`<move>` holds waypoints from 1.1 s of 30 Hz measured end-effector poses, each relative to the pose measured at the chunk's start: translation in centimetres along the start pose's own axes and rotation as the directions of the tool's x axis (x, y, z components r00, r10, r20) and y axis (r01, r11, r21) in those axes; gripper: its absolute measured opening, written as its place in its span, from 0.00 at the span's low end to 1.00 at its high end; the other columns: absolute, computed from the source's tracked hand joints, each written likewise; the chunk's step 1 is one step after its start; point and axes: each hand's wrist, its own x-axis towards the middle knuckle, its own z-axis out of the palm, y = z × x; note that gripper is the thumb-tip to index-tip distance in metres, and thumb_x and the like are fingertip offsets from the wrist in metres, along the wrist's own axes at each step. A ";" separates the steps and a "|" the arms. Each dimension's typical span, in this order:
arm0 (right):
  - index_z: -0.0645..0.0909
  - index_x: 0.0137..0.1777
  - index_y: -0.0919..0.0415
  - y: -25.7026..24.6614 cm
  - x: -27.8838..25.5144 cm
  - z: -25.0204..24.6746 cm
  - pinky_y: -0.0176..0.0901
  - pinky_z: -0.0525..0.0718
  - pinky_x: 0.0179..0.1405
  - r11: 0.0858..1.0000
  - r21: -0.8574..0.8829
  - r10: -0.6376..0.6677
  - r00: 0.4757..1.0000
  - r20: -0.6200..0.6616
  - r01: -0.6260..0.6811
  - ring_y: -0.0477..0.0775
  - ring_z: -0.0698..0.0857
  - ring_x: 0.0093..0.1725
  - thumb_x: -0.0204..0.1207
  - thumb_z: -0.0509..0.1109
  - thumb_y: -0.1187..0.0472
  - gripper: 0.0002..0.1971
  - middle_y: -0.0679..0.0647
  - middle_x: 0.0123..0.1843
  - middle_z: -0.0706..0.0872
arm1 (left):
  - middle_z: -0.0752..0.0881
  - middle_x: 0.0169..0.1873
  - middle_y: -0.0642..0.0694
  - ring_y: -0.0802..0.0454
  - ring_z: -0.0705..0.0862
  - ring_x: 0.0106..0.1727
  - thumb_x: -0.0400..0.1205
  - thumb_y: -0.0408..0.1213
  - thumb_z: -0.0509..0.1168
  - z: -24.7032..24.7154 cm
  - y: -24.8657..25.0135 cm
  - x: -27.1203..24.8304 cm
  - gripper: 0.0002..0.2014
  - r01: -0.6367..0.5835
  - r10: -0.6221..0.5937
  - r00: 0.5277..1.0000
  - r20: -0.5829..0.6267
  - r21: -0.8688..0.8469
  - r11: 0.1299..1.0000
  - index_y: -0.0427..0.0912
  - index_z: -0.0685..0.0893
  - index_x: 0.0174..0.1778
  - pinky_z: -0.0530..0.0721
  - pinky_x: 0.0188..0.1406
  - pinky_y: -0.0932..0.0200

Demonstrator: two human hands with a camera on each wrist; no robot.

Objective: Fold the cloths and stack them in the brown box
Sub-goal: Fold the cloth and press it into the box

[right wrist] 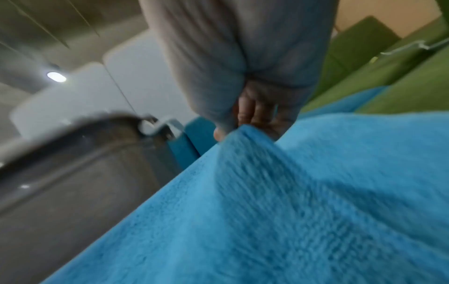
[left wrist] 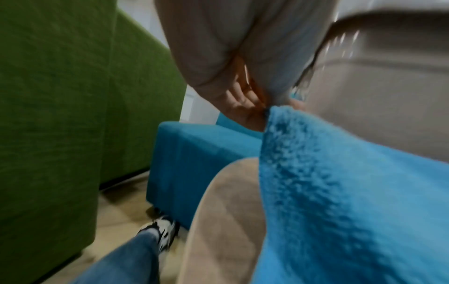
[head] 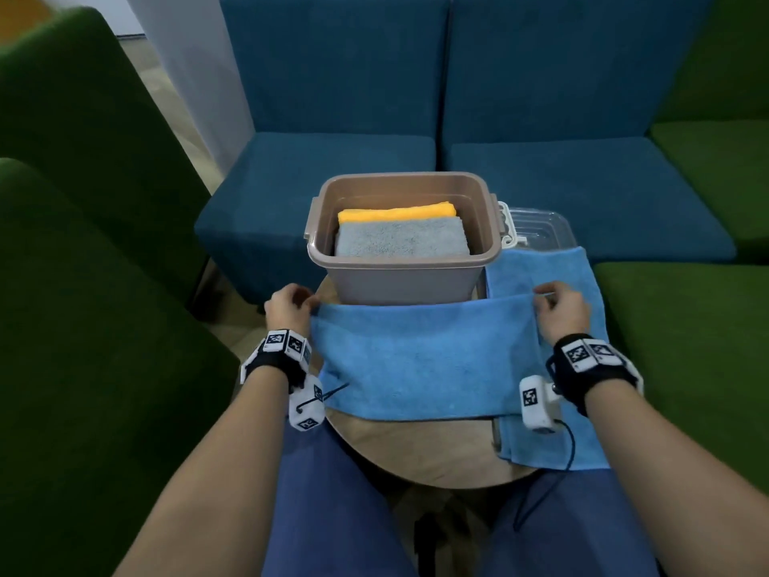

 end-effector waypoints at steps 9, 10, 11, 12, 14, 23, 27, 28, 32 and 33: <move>0.57 0.85 0.47 -0.3 -8.0 5.0 0.60 0.52 0.81 0.799 -0.306 -0.309 0.790 0.530 0.518 0.54 0.47 0.87 0.86 0.60 0.51 0.29 0.49 0.88 0.51 | 0.67 0.69 0.32 0.31 0.73 0.66 0.77 0.30 0.63 3.9 1.7 -7.6 0.24 -0.030 -0.011 0.990 0.140 0.293 0.956 0.31 0.70 0.69 0.73 0.69 0.42; 0.53 0.85 0.43 0.4 -8.1 5.1 0.62 0.48 0.81 0.803 -0.331 -0.253 0.787 0.563 0.495 0.54 0.43 0.87 0.86 0.57 0.48 0.29 0.46 0.88 0.46 | 0.66 0.70 0.31 0.31 0.72 0.69 0.78 0.29 0.63 3.9 1.4 -8.3 0.26 0.099 -0.139 0.981 0.132 0.272 0.957 0.29 0.67 0.71 0.71 0.70 0.43; 0.51 0.85 0.40 1.1 -7.9 5.2 0.64 0.45 0.81 0.818 -0.349 -0.201 0.795 0.573 0.458 0.54 0.40 0.86 0.86 0.56 0.46 0.29 0.44 0.88 0.42 | 0.66 0.70 0.31 0.31 0.71 0.70 0.79 0.29 0.62 3.4 0.9 -8.5 0.25 0.210 -0.250 0.960 0.129 0.260 0.942 0.29 0.66 0.72 0.71 0.70 0.44; 0.48 0.85 0.38 2.1 -7.4 5.1 0.65 0.43 0.81 0.822 -0.375 -0.157 0.804 0.573 0.428 0.55 0.39 0.86 0.86 0.54 0.43 0.29 0.44 0.88 0.40 | 0.67 0.70 0.32 0.32 0.72 0.70 0.80 0.30 0.62 2.9 0.1 -8.7 0.24 0.267 -0.309 0.942 0.134 0.259 0.928 0.29 0.67 0.71 0.71 0.69 0.45; 0.43 0.85 0.36 3.6 -6.9 5.0 0.65 0.39 0.82 0.793 -0.434 -0.122 0.809 0.574 0.428 0.54 0.37 0.86 0.83 0.46 0.35 0.31 0.43 0.87 0.36 | 0.71 0.68 0.34 0.36 0.75 0.68 0.82 0.34 0.64 1.8 -1.8 -8.6 0.19 0.243 -0.303 0.933 0.195 0.280 0.929 0.33 0.73 0.68 0.73 0.67 0.48; 0.36 0.83 0.33 3.6 -7.0 5.1 0.67 0.35 0.81 0.767 -0.478 -0.083 0.804 0.589 0.429 0.53 0.32 0.85 0.77 0.49 0.26 0.39 0.39 0.86 0.32 | 0.78 0.34 0.48 0.48 0.79 0.43 0.77 0.33 0.73 0.4 -4.3 -8.6 0.13 0.259 -0.305 0.918 0.253 0.200 0.945 0.40 0.75 0.52 0.78 0.47 0.56; 0.35 0.84 0.38 2.9 -7.8 5.1 0.70 0.35 0.79 0.785 -0.486 -0.045 0.817 0.574 0.384 0.54 0.31 0.85 0.78 0.49 0.27 0.41 0.40 0.85 0.30 | 0.81 0.41 0.44 0.47 0.80 0.47 0.79 0.32 0.71 -0.7 -4.7 -8.1 0.16 0.334 -0.367 0.906 0.213 0.174 0.926 0.37 0.77 0.61 0.76 0.48 0.59; 0.34 0.85 0.40 2.7 -8.1 5.2 0.71 0.34 0.79 0.790 -0.491 -0.031 0.824 0.566 0.367 0.54 0.31 0.85 0.78 0.49 0.28 0.41 0.41 0.85 0.29 | 0.81 0.44 0.43 0.46 0.81 0.50 0.79 0.32 0.71 -1.0 -4.7 -8.2 0.18 0.348 -0.381 0.899 0.217 0.178 0.921 0.36 0.76 0.63 0.76 0.49 0.58; 0.33 0.86 0.50 1.6 -8.9 5.4 0.73 0.36 0.80 0.782 -0.527 0.029 0.825 0.565 0.333 0.59 0.30 0.84 0.81 0.50 0.32 0.43 0.48 0.85 0.27 | 0.78 0.59 0.36 0.38 0.78 0.62 0.80 0.30 0.68 -0.7 -4.0 -8.3 0.21 0.234 -0.286 0.944 0.168 0.271 0.934 0.33 0.73 0.68 0.75 0.62 0.50; 0.34 0.86 0.51 1.2 -9.0 5.3 0.73 0.36 0.80 0.785 -0.524 0.034 0.821 0.570 0.331 0.59 0.30 0.84 0.82 0.51 0.32 0.43 0.50 0.85 0.28 | 0.76 0.64 0.34 0.36 0.76 0.65 0.79 0.30 0.67 -0.5 -3.4 -8.1 0.20 0.142 -0.190 0.972 0.138 0.303 0.942 0.33 0.73 0.67 0.73 0.66 0.46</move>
